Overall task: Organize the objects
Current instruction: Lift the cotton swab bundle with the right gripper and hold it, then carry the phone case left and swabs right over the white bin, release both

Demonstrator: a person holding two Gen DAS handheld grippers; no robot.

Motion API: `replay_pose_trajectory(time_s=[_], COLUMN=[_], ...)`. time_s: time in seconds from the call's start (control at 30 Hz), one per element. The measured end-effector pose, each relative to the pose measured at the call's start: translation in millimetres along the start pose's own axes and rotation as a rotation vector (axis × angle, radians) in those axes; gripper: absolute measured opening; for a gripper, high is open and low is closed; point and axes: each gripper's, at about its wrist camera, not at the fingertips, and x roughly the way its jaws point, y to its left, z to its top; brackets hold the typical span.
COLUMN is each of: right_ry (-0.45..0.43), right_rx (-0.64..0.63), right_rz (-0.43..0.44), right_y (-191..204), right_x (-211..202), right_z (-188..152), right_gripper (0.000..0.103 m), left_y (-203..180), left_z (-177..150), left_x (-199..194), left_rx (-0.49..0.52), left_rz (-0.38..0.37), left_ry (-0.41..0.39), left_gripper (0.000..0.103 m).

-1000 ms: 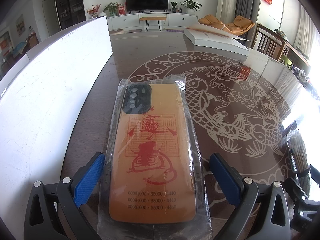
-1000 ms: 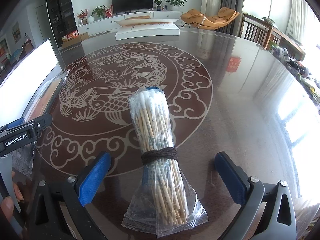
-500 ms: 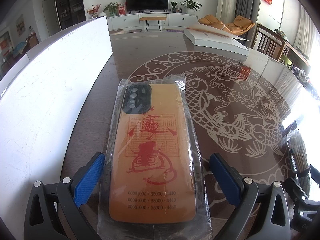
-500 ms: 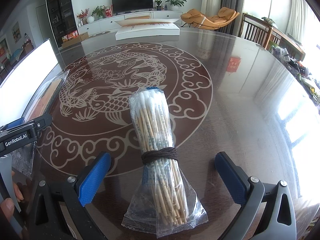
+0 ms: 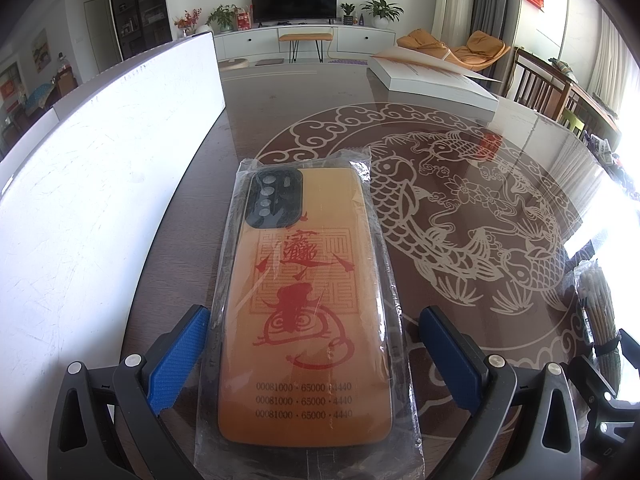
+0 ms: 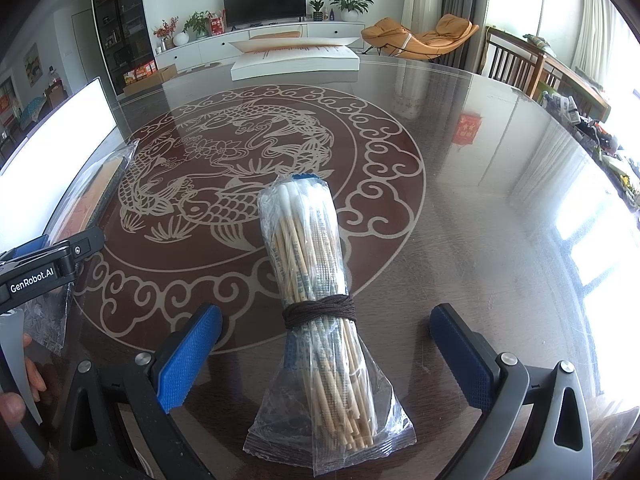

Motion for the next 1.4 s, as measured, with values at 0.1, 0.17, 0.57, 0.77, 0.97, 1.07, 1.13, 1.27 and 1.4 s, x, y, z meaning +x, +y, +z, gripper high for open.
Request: replay_pose_trajectory(time_s=[0.1, 0.17, 0.57, 0.77, 0.97, 1.07, 1.13, 1.27, 1.4], right_ry=[0.000, 0.001, 0.198, 0.100, 0.006, -0.030, -0.023, 0.036, 0.153], right_rx=[0.000, -0.001, -0.118, -0.085, -0.133, -0.162, -0.193, -0.276, -0.328], right_rz=[0.000, 0.000, 0.089, 0.191, 0.343, 0.484, 0.582, 0.703, 0.753], right_y=[0.0, -0.1, 0.6, 3.1, 61.9, 119.2, 164.6, 258.7, 329.0], right_x=[0.1, 0.3, 2.7, -58.5, -125.8, -152.5, -162.5, -164.4, -135.8], right_z=[0.0, -0.1, 37.7, 34.8, 57.0, 73.2, 81.2, 78.9, 60.1], right_gripper=[0.103, 0.103, 0.028, 0.028, 0.028, 0.028, 0.028, 0.029, 0.054], left_y=[0.0, -0.1, -2.9, 12.1, 79.7, 135.9, 174.6, 243.2, 279.7], left_z=[0.0, 0.3, -9.2, -26.4, -16.8, -9.0, -8.2, -18.4, -34.3], left_x=[-0.1, 0.2, -27.9, -113.8, -197.3, -218.3, -217.0, -194.3, -172.7], left_rx=[0.000, -0.009, 0.109, 0.056, -0.078, -0.111, -0.130, -0.201, -0.247], left_rz=[0.000, 0.004, -0.097, -0.206, -0.266, -0.164, -0.073, 0.096, 0.207], left_ry=[0.000, 0.000, -0.013, -0.172, -0.289, -0.320, -0.298, -0.200, -0.105], left_gripper=[0.103, 0.103, 0.075, 0.075, 0.075, 0.075, 0.075, 0.075, 0.076])
